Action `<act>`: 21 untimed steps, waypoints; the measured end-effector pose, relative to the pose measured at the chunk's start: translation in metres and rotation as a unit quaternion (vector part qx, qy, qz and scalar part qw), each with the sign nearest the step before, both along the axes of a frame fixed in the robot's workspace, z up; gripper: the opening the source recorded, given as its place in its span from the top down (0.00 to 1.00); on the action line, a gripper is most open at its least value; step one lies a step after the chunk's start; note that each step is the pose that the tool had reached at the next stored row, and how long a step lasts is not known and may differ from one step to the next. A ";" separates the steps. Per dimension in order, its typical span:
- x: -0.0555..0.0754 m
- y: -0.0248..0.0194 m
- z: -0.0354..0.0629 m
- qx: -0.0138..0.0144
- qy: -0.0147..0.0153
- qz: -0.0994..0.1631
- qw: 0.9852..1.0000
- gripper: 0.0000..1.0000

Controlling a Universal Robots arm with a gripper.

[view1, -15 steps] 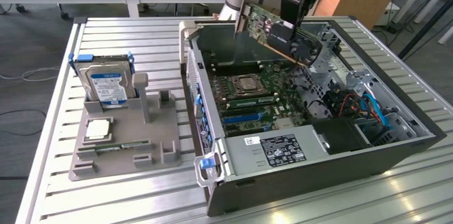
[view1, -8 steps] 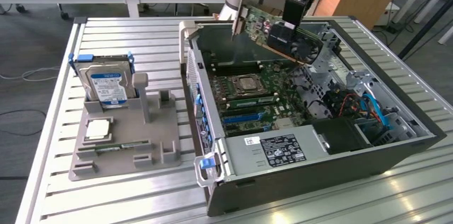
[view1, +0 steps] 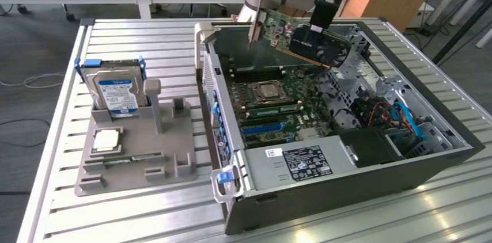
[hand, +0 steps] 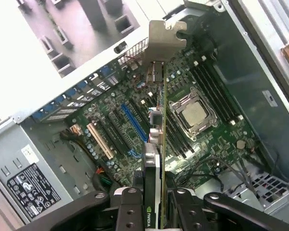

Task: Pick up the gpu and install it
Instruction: 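Insert the gpu into the slot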

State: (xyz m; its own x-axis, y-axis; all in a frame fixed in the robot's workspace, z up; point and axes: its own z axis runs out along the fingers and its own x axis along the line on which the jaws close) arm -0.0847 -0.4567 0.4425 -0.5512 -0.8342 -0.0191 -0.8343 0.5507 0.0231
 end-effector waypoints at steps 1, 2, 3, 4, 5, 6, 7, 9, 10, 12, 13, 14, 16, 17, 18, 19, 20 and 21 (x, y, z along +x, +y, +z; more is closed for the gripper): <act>0.000 0.0000 0.0000 0.000 0.000 0.009 1.000 0.73; 0.000 0.0000 0.0000 0.000 0.000 0.018 1.000 0.73; 0.000 0.0000 0.0000 0.000 0.000 0.028 1.000 0.73; 0.000 0.0000 0.0000 0.000 0.000 0.037 0.999 0.73; 0.000 0.0000 0.0000 0.000 0.000 0.045 0.999 0.73; 0.000 0.0000 -0.0001 0.000 0.000 0.055 0.999 0.73; 0.000 0.0000 -0.0001 0.000 0.000 0.063 0.998 0.73; 0.000 0.0000 -0.0001 0.000 0.000 0.081 0.997 0.73; 0.000 0.0000 -0.0001 0.000 0.000 0.091 0.996 0.73; 0.000 0.0000 -0.0001 0.000 0.000 0.109 0.994 0.73; 0.000 0.0000 -0.0001 0.000 0.000 0.118 0.993 0.73; 0.000 0.0000 -0.0002 0.000 0.000 0.127 0.992 0.73; 0.000 0.0000 -0.0002 0.000 0.000 0.145 0.989 0.73; 0.000 0.0000 -0.0002 0.000 0.000 0.154 0.988 0.73; 0.000 0.0000 -0.0002 0.000 0.000 0.163 0.987 0.73; 0.000 0.0000 -0.0002 0.000 0.000 0.172 0.985 0.73; 0.000 0.0000 -0.0002 0.000 0.000 0.181 0.983 0.73; 0.000 0.0000 -0.0003 0.000 0.000 0.190 0.982 0.73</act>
State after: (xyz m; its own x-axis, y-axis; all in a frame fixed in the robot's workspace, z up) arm -0.0847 -0.4567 0.4422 -0.2005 -0.9795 -0.0192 -0.9795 0.2000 0.0231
